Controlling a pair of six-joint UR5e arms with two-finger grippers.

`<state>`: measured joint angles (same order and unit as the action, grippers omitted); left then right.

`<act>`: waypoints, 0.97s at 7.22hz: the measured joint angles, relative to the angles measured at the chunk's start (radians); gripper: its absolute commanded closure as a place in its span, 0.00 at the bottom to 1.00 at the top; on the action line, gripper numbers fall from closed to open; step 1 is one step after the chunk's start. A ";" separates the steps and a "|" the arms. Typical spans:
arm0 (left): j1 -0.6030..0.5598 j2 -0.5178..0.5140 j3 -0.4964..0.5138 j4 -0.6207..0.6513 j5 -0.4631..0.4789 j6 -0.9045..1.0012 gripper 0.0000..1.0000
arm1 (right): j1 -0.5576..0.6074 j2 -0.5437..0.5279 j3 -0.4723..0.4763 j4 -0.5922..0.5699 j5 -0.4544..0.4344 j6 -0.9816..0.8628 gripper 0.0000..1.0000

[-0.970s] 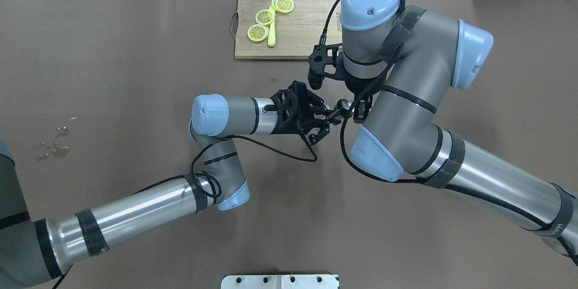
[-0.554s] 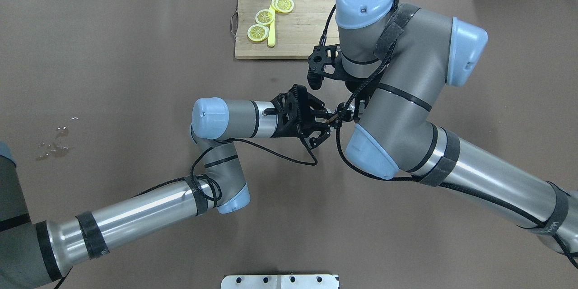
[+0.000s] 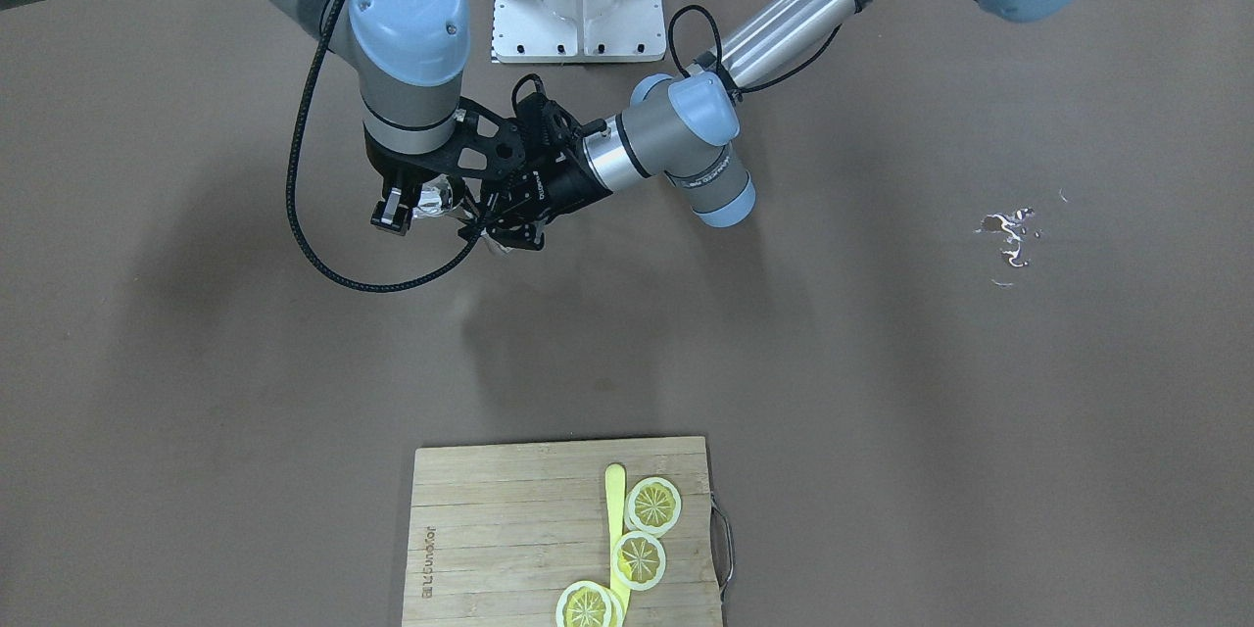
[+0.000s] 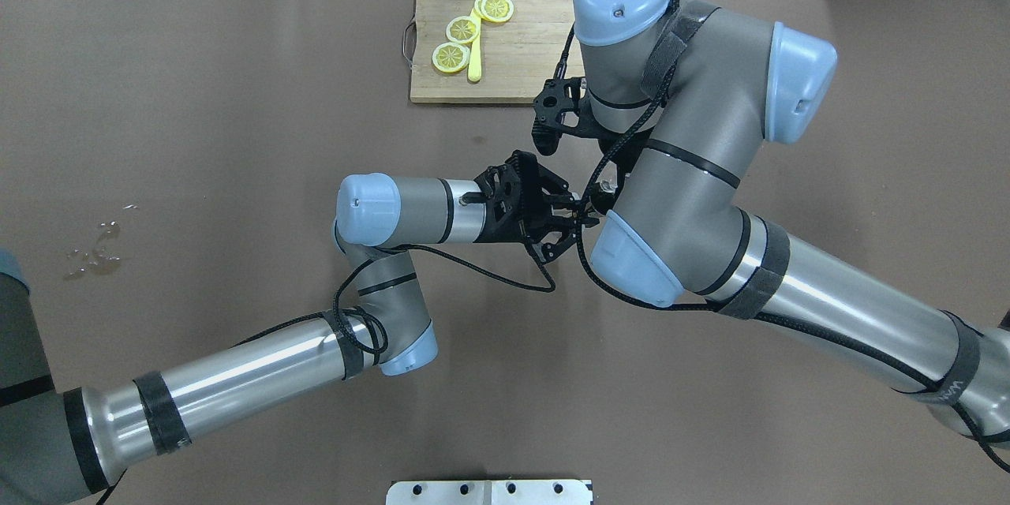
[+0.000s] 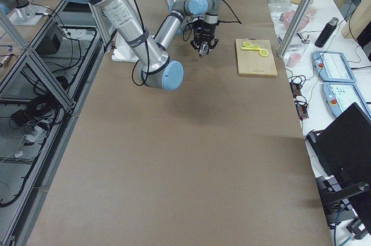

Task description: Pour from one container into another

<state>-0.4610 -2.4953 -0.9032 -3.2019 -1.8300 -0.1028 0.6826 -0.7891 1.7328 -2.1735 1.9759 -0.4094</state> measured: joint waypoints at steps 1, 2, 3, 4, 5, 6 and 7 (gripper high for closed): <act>0.000 0.001 0.001 0.000 0.000 0.000 1.00 | 0.000 0.001 0.005 -0.013 0.002 -0.007 1.00; -0.001 0.001 0.002 0.000 0.000 0.000 1.00 | 0.000 0.003 0.012 -0.031 0.004 -0.019 1.00; -0.001 0.001 0.002 0.000 0.000 0.000 1.00 | 0.000 0.003 0.020 -0.044 0.005 -0.027 1.00; -0.001 0.001 0.004 0.000 -0.001 -0.002 1.00 | 0.000 0.002 0.025 -0.050 0.005 -0.031 1.00; -0.002 0.001 0.006 0.000 -0.002 -0.009 1.00 | -0.001 0.001 0.025 -0.053 0.007 -0.033 1.00; -0.004 0.001 0.008 0.000 -0.003 -0.017 1.00 | -0.002 0.003 0.022 -0.059 0.008 -0.038 1.00; -0.006 0.001 0.009 0.001 -0.004 -0.022 1.00 | -0.003 0.006 0.018 -0.068 0.009 -0.047 1.00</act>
<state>-0.4671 -2.4948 -0.8938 -3.2010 -1.8339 -0.1247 0.6793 -0.7829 1.7511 -2.2418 1.9850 -0.4562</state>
